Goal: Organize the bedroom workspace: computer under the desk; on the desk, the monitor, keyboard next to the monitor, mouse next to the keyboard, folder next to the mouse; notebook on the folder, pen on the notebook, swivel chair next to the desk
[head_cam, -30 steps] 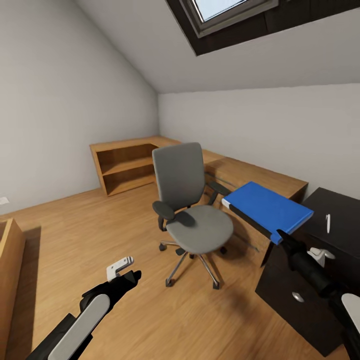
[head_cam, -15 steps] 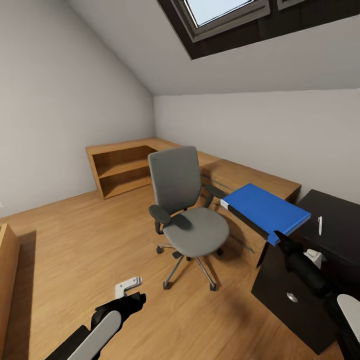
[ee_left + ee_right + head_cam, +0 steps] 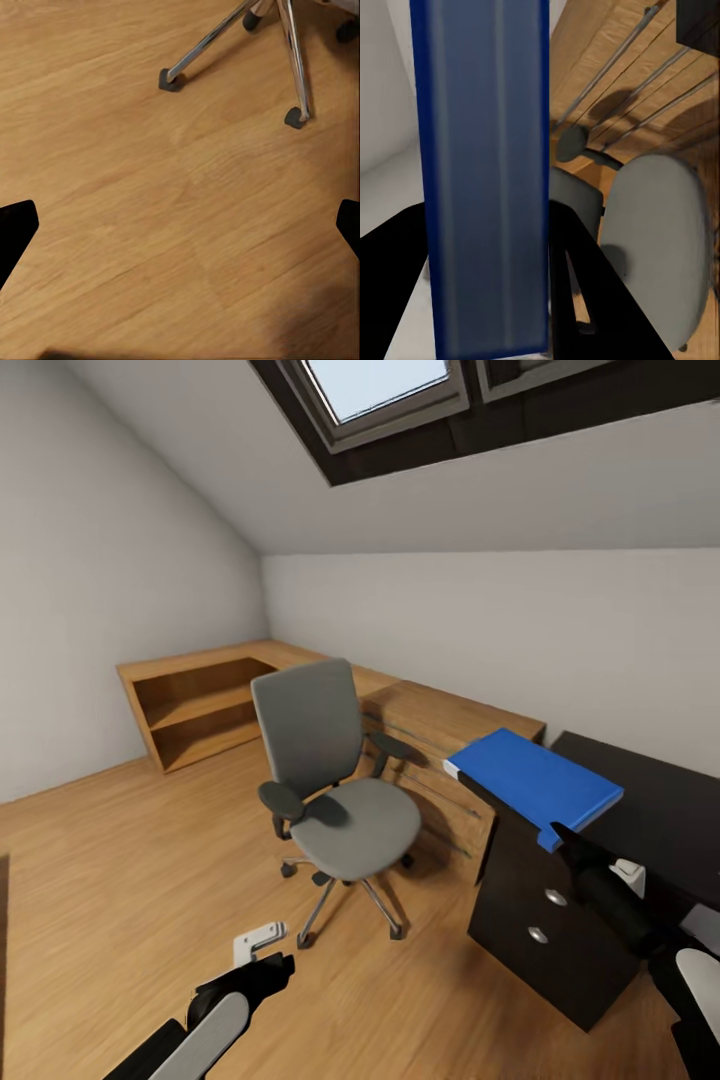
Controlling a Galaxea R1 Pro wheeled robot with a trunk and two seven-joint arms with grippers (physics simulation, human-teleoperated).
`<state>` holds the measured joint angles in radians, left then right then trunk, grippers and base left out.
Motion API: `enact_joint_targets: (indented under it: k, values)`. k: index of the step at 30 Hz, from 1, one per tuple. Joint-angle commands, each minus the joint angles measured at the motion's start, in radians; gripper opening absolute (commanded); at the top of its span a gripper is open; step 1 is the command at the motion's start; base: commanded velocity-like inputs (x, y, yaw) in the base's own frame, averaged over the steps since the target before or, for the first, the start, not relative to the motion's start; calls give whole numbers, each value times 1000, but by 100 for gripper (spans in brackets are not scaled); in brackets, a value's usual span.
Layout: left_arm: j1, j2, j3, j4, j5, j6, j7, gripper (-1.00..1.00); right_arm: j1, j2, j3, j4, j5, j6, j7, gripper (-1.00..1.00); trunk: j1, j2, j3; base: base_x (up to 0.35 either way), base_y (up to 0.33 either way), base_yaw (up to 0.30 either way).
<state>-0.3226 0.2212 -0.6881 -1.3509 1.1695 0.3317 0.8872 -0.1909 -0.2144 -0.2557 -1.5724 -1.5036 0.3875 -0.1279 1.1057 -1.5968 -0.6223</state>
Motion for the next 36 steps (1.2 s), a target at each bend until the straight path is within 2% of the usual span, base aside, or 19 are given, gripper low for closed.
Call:
enact_joint_targets:
  k: [1,3,9,12,18,31,36]
  values:
    - [-1,1,-7,-1,4,2,6,100,-1,0,-3,-1,-12,4,-19,-100,-4,7,2,0,0,-268]
    - [-1,1,-16,-1,4,-1,6,100,-1,1,-24,-1,-13,5,-40,-100,-12,21,8,0,0,-271]
    - [-1,0,-20,11,4,-2,4,100,-1,1,-42,-1,-14,5,-49,-100,-35,63,27,0,0,-273]
    - [-1,-6,-24,48,1,-3,3,100,-1,1,-44,-1,-14,4,-51,-100,-46,84,37,0,0,-273]
    - [-1,-43,-21,98,-2,-3,1,100,-1,2,-44,-1,-14,4,-51,-100,-69,126,55,0,0,-273]
    - [-1,-49,-24,110,-3,-3,1,100,-1,2,-43,-1,-12,2,-52,-100,-119,217,96,0,0,-273]
    - [-1,-64,-24,122,-3,-3,1,100,-1,1,-43,-1,-12,2,-50,-100,-138,252,112,0,0,-273]
